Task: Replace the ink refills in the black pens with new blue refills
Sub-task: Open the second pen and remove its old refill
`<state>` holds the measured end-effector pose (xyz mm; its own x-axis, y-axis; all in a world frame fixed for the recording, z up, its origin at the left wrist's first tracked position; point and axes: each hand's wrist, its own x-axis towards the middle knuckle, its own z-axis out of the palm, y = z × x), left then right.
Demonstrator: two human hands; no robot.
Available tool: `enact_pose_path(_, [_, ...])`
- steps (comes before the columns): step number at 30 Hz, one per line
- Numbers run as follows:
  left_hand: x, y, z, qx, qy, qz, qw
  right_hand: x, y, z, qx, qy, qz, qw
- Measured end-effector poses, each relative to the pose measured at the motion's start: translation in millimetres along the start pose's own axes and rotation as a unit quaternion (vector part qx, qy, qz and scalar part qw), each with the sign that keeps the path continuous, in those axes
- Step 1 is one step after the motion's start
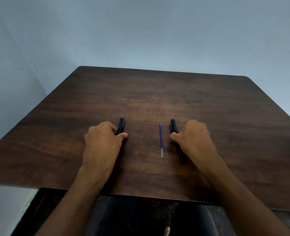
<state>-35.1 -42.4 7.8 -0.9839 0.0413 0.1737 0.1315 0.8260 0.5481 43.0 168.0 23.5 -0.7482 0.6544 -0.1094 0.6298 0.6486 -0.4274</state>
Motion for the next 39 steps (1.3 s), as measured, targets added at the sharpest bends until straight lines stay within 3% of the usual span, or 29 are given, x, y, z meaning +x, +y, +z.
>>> enact_pose_path(9, [-5,0,-2,-0.023,0.0,0.015,1.0,1,1,-2,0.022,-0.012,0.007,1.0])
enact_pose_path(13, [-11,6,-6,-0.086,0.033,0.083,0.992,-6,1,-11,0.058,-0.003,-0.012,0.998])
enact_pose_path(16, [-20,18,-4,-0.256,-0.006,0.111,0.96,-25,0,-17,0.111,0.013,-0.061,0.992])
enact_pose_path(19, [-33,34,3,-0.42,-0.12,0.061,0.898,-51,-7,-16,0.135,0.046,-0.126,0.982])
enact_pose_path(21, [-38,41,7,-0.47,-0.171,0.027,0.866,-64,-12,-15,0.143,0.03,-0.15,0.978])
enact_pose_path(26, [-41,51,12,-0.499,-0.198,-0.003,0.844,-72,-8,-11,0.138,0.01,-0.165,0.976])
enact_pose_path(30, [-41,52,11,-0.522,-0.202,-0.016,0.829,-72,-4,-4,0.231,0.009,-0.148,0.962])
enact_pose_path(34, [-42,52,10,-0.524,-0.205,-0.002,0.827,-74,-5,2,0.437,-0.101,-0.12,0.886])
enact_pose_path(39, [-43,54,6,-0.552,-0.206,0.012,0.808,-75,-5,11,0.412,-0.033,-0.151,0.898])
